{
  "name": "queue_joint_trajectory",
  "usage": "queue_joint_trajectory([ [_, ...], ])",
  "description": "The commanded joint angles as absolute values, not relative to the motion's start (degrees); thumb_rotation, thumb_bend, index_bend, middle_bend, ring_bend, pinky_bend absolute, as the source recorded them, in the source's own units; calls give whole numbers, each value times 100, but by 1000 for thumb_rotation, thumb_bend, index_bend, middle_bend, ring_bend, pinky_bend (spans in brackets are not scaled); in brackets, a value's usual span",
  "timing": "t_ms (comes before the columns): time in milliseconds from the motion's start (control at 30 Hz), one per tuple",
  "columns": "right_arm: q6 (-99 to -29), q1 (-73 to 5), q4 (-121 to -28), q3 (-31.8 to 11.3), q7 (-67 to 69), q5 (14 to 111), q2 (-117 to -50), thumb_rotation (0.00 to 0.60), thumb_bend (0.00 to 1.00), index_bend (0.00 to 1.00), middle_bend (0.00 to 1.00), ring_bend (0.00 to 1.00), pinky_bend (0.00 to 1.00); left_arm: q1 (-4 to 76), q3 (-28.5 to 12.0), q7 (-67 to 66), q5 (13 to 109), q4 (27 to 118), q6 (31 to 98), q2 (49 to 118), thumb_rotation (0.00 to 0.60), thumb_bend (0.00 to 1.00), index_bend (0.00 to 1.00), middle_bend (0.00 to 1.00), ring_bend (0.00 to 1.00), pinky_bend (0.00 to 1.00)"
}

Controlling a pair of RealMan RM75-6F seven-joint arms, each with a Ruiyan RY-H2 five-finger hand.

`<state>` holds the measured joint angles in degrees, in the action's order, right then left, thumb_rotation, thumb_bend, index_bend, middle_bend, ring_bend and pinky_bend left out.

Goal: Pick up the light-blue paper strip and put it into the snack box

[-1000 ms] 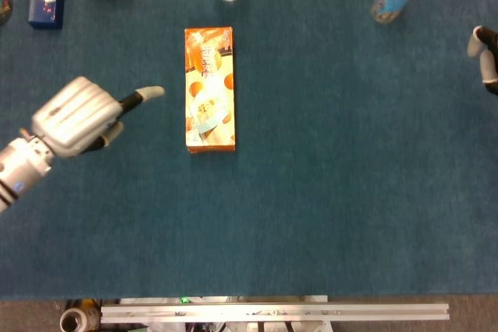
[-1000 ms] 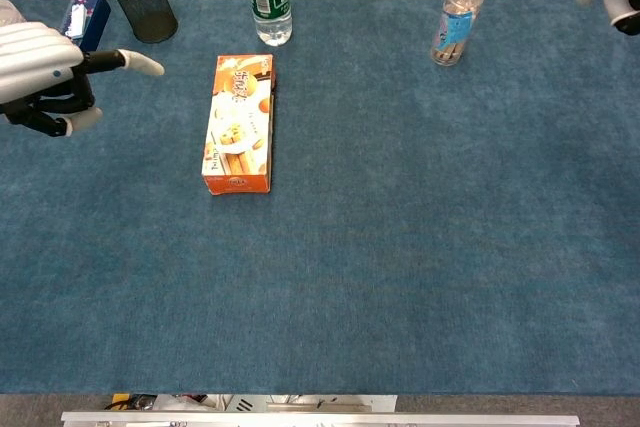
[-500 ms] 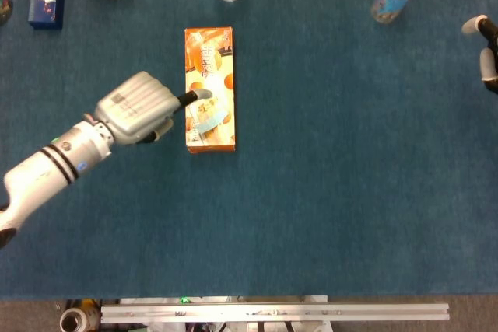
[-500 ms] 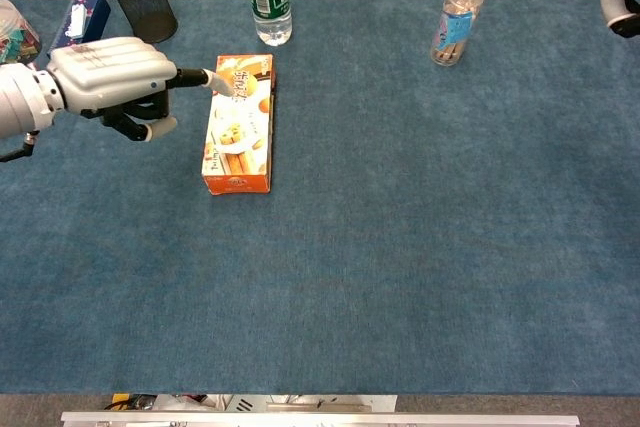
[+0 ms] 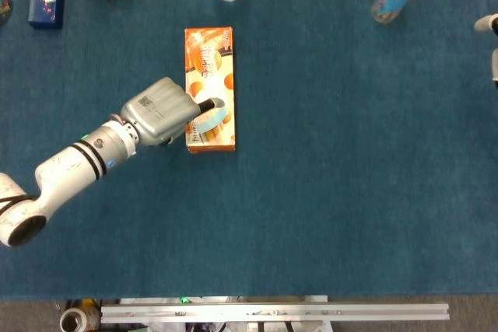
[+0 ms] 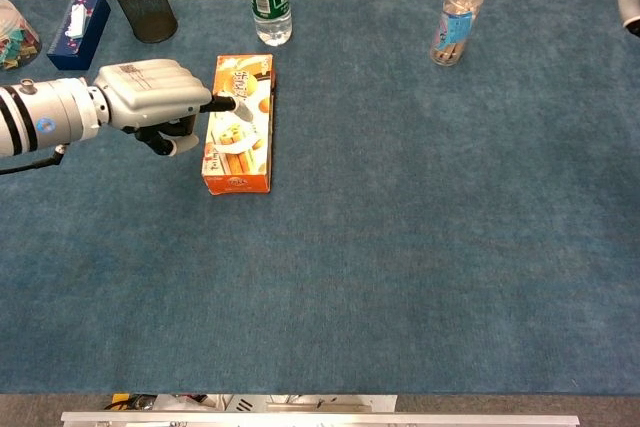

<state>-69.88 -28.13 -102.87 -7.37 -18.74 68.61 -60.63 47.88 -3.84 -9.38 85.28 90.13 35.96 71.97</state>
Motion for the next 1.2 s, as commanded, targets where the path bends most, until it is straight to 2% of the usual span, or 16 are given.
queue_joint_trajectory([
  [33,-6997,-2785,-10290,-746,-1859,6871,-6045,600,616,324,831,915,1000,4869,-356,-1215,8247,9123,3464,7213,600,994,145,989,1000,1000],
  [833,-6990,-2552,-10240,-820,-1721,6881,-5913,600,616,313,831,915,1000,5268,-17,-2669,6812,9371,3404,7351,600,992,145,990,1000,1000],
  [1200,-6985,-2495,-10217,-848,-1649,6944,-5897,600,616,313,831,919,1000,5350,45,-2740,6546,9527,3604,7269,600,993,140,989,1000,1000],
])
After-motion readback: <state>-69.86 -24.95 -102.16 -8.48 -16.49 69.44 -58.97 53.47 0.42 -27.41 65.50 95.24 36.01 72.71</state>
